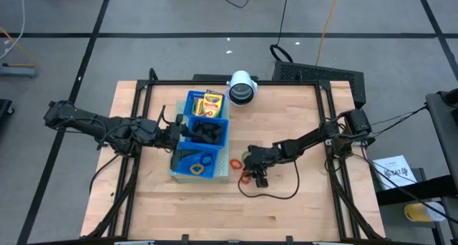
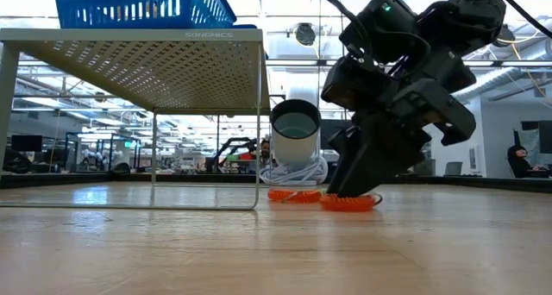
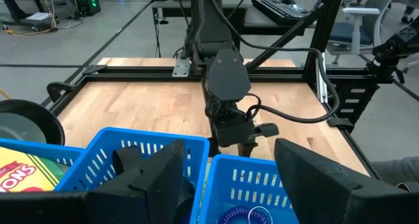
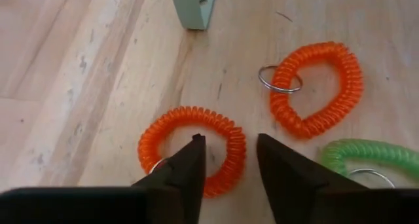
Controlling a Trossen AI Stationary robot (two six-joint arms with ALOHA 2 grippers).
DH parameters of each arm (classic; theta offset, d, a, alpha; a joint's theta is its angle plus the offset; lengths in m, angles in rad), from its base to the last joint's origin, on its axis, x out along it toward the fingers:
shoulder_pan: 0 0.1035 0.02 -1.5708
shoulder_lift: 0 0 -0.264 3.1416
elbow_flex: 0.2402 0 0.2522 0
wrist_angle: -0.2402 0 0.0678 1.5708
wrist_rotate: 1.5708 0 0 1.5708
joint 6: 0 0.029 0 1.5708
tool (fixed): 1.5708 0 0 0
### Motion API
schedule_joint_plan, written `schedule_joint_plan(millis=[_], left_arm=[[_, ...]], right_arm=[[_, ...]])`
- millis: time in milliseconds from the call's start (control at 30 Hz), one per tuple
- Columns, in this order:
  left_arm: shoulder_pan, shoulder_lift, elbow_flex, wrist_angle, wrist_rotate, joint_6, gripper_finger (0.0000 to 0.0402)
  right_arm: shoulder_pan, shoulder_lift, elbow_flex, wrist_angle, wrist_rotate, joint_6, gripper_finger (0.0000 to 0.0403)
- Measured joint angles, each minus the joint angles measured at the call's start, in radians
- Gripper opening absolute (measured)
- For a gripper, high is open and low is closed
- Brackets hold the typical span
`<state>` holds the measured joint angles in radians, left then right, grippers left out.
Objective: Pick & Place Office Desk Supplies
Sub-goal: Put the orange spring rubber band into the bottom blue bin on the shelf
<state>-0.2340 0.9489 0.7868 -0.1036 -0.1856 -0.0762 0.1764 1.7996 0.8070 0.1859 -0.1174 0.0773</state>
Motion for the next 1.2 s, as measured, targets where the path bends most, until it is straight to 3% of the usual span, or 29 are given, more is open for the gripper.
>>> schedule_joint_plan(millis=[267,633,1033,1200], left_arm=[[0.000,0.000,0.000,0.000,0.000,0.003,0.0246],[0.000,0.000,0.000,0.002,-0.001,0.002,0.0246],[0.000,0.000,0.000,0.058,-0.052,-0.007,0.0246],[0.000,0.000,0.000,0.151,-0.052,-0.007,0.0246]], right_arm=[[0.000,0.000,-0.002,-0.026,0.042,-0.088,0.0014],[0.000,-0.130,-0.011,-0.081,0.046,-0.151,0.0005],[-0.025,-0.462,-0.043,-0.091,0.208,-0.283,0.0001],[-0.034,-0.588,-0.129,0.086,0.303,-0.325,0.0001]])
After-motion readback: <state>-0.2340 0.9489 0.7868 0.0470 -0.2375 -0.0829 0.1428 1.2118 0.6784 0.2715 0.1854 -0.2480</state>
